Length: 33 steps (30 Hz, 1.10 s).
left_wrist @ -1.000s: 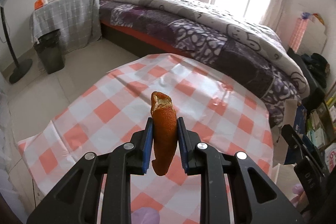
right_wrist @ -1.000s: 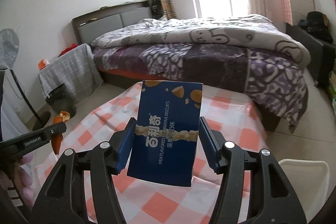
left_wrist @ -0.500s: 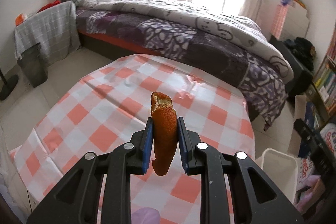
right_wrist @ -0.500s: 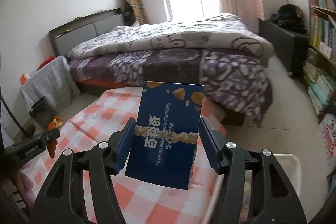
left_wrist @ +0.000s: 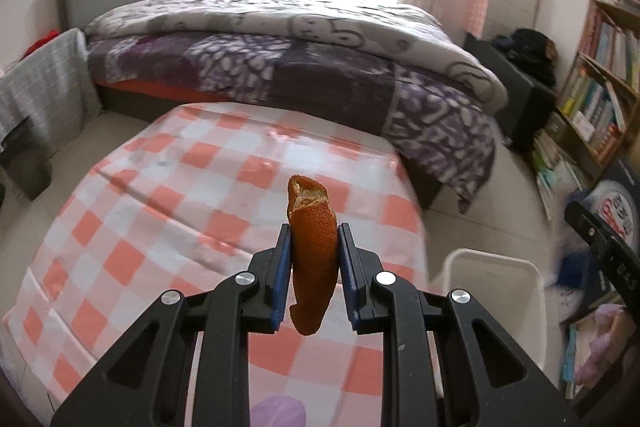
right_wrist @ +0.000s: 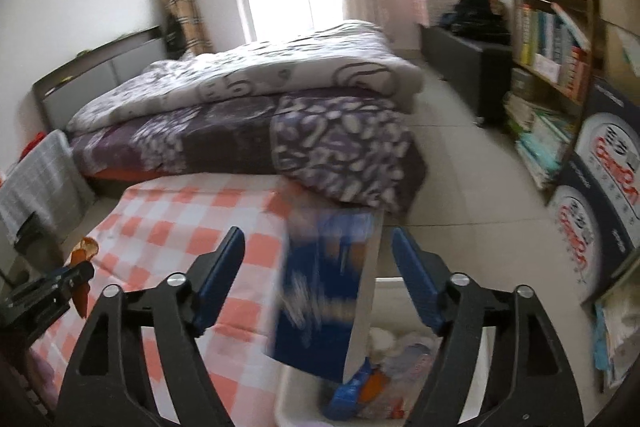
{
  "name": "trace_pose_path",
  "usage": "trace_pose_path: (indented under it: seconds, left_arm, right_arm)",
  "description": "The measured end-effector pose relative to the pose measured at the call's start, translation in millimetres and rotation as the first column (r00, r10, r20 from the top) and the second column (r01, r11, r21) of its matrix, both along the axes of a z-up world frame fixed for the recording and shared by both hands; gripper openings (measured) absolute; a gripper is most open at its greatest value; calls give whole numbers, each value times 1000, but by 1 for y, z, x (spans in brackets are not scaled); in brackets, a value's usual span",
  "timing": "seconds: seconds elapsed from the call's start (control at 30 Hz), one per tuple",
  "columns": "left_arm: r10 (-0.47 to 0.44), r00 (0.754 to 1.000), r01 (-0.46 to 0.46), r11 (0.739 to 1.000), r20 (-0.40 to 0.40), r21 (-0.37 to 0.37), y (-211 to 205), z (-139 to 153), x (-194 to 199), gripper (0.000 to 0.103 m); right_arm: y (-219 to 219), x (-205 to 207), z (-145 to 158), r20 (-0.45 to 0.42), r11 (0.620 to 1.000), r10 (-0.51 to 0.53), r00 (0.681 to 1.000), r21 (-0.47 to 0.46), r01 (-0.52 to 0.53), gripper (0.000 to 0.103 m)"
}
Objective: Collect trash
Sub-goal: 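Lift the peel and biscuit box and carry both toward the white bin, then release the biscuit box into the bin with the right tool while the left tool drops the peel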
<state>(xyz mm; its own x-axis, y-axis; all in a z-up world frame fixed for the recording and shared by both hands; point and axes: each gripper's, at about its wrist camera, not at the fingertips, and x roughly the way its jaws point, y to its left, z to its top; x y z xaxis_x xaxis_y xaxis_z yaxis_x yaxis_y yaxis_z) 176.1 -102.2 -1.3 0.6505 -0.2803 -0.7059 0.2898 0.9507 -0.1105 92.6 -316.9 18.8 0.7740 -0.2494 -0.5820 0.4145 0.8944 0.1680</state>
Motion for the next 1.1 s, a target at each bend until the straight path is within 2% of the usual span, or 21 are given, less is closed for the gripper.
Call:
trace_pose_path:
  seconds: [0.33, 0.43, 0.53, 0.6, 0.67, 0.7, 0.77, 0.83, 0.93, 1.1]
  left_arm:
    - [-166, 984, 165, 986, -58, -21, -74, -10, -26, 24]
    - [-221, 973, 220, 975, -73, -20, -96, -13, -36, 25]
    - [-298, 948, 294, 954, -110, -53, -118, -18, -47, 25]
    - [-342, 930, 334, 939, -132, -81, -128, -21, -52, 35]
    - [-393, 909, 381, 919, -140, -102, -136, -21, -59, 51]
    - [-418, 898, 406, 908, -137, -105, -140, -20, -64, 54]
    - [-454, 882, 443, 890, -127, -107, -146, -16, -71, 66]
    - [-471, 875, 460, 881, -116, -105, -147, -14, -76, 71]
    - [-456, 884, 450, 890, -105, -75, -141, -13, -78, 76]
    - [-315, 948, 315, 949, -36, 2, -112, -7, -67, 80]
  right_arm:
    - [-62, -37, 1, 53, 985, -170, 984, 48, 168, 84]
    - [-76, -44, 2, 65, 976, -211, 975, 62, 207, 87]
    - [-90, -54, 3, 73, 968, -243, 967, 81, 237, 88]
    - [-99, -61, 4, 82, 962, -263, 961, 97, 255, 91]
    - [-105, -65, 5, 92, 958, -277, 956, 106, 267, 91]
    - [-106, -67, 6, 96, 956, -281, 955, 109, 271, 94]
    - [-107, -70, 7, 103, 954, -287, 952, 116, 275, 96]
    - [-107, -72, 8, 114, 953, -290, 950, 128, 275, 96]
    - [-99, -69, 8, 112, 957, -279, 954, 111, 267, 96]
    - [-69, -58, 4, 101, 972, -233, 967, 38, 230, 96]
